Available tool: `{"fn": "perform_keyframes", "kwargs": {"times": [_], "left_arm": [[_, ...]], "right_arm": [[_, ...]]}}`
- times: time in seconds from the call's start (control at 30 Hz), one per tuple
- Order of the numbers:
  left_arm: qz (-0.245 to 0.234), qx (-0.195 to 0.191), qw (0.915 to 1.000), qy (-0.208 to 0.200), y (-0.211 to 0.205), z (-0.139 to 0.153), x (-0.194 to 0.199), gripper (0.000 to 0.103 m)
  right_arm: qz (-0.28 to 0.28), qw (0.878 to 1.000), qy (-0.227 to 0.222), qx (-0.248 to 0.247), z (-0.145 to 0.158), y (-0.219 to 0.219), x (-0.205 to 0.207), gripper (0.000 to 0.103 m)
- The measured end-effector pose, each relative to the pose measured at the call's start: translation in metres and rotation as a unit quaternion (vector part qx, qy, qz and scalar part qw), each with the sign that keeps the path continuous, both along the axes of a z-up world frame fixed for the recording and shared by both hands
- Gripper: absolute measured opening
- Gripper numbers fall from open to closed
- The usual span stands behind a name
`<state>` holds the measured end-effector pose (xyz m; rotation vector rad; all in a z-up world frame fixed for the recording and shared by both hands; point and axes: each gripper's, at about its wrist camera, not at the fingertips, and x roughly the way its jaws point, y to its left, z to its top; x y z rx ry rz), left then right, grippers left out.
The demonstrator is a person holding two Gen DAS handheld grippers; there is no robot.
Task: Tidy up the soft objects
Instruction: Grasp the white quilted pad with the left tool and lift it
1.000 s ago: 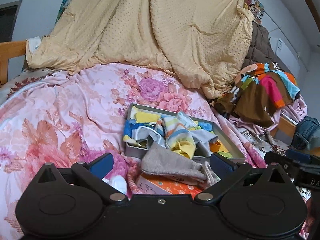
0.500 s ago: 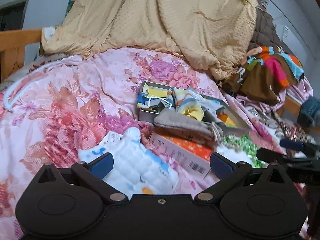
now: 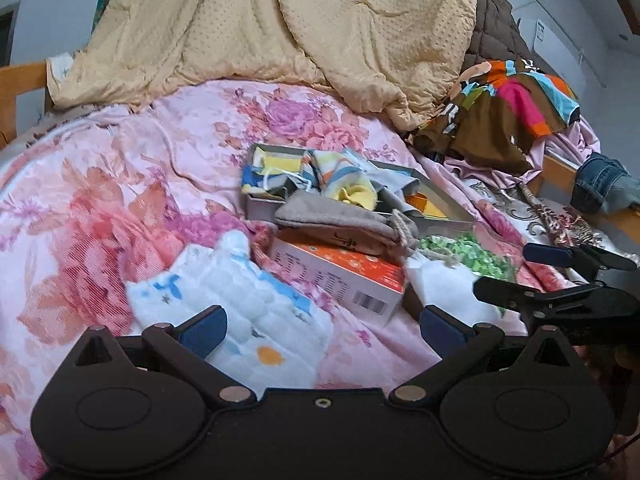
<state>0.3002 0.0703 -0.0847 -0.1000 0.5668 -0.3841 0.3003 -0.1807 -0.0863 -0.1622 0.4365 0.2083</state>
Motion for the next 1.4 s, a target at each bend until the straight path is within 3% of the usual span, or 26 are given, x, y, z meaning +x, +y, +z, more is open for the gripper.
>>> {"fn": "perform_keyframes", "kwargs": {"times": [0.23,0.37,0.47,0.57,0.73,0.9,1.4], "left_arm": [[0.016,0.051,0.9986,-0.009,0.01,0.0,0.012,0.102],[0.018,0.068,0.9975,0.007,0.013,-0.005,0.023,0.102],[0.016,0.071,0.9973,0.007,0.012,-0.006,0.027,0.102],[0.006,0.088,0.996,0.009,0.007,-0.009,0.031,0.102],[-0.001,0.15,0.9886,0.013,-0.006,-0.015,0.036,0.102],[-0.022,0.189,0.9816,0.01,-0.016,-0.018,0.034,0.102],[-0.062,0.199,0.978,0.012,-0.024,-0.018,0.018,0.101]], "right_arm": [[0.076,0.996,0.038,0.03,0.001,0.007,-0.003,0.103],[0.133,0.985,0.078,0.071,0.0,0.009,-0.004,0.103],[0.162,0.979,0.105,0.073,-0.002,0.014,-0.005,0.103],[0.173,0.974,0.136,0.06,-0.011,0.02,-0.003,0.103],[0.172,0.969,0.171,0.042,-0.023,0.024,-0.001,0.103],[0.173,0.956,0.235,0.037,-0.034,0.021,0.008,0.103],[0.236,0.937,0.256,0.015,-0.036,0.032,0.0,0.1]]}}
